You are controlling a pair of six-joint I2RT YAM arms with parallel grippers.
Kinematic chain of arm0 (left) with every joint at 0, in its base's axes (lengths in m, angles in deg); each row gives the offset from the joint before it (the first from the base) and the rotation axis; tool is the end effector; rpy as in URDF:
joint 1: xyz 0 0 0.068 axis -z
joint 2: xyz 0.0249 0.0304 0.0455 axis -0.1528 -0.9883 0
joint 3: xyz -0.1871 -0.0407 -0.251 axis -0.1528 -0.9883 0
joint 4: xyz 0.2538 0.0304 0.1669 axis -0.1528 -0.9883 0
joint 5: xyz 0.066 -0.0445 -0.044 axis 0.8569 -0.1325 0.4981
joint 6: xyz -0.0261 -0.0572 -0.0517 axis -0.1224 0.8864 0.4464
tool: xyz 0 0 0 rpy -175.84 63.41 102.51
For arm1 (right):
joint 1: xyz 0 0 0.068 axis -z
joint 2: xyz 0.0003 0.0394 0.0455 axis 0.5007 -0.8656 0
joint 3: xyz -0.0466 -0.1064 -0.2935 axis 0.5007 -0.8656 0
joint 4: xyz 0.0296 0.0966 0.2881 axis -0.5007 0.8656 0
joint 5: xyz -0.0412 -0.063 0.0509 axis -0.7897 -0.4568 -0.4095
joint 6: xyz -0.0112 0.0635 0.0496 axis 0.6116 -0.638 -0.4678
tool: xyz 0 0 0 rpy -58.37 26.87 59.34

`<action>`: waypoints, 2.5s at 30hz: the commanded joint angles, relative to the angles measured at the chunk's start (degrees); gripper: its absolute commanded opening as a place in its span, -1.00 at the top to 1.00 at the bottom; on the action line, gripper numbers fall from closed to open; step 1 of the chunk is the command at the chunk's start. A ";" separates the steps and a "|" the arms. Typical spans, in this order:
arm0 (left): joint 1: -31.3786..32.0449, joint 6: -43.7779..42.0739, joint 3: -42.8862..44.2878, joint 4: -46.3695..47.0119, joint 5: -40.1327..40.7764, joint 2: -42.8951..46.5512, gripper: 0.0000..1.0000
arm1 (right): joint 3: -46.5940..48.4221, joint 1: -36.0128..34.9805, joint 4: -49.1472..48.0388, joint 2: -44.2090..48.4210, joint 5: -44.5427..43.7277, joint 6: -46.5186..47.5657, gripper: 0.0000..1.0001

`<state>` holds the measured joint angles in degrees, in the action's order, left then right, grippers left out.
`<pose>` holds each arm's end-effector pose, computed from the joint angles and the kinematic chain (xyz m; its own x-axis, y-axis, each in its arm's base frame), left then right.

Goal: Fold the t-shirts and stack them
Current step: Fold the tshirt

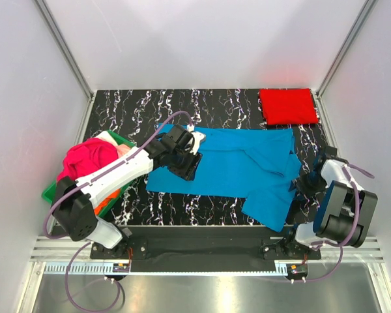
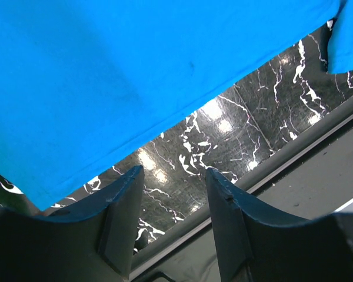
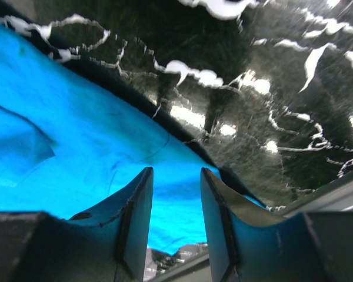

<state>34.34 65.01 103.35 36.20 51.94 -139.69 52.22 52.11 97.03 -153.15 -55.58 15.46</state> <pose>0.2586 -0.2542 0.2840 -0.7591 0.4537 -0.4667 0.5900 0.7825 -0.1989 0.2384 -0.0918 0.1468 -0.4241 0.9049 -0.0371 0.8972 0.4253 0.1190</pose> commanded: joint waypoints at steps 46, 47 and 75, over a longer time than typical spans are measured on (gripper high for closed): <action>0.55 -2.13 -10.55 -3.25 14.64 -13.38 -0.07 | 6.60 2.19 -5.23 -0.38 -4.55 9.67 1.00; 0.63 -2.22 -10.55 -3.33 14.02 -13.73 -0.06 | 6.51 2.19 -5.32 -0.11 -4.37 9.76 1.00; -2.52 -2.83 3.06 -6.94 22.01 -14.60 1.00 | 8.96 2.19 -4.53 2.45 -0.69 8.88 1.00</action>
<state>33.25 63.09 102.63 29.49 71.96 -152.72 57.83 54.12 93.03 -150.35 -59.34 24.05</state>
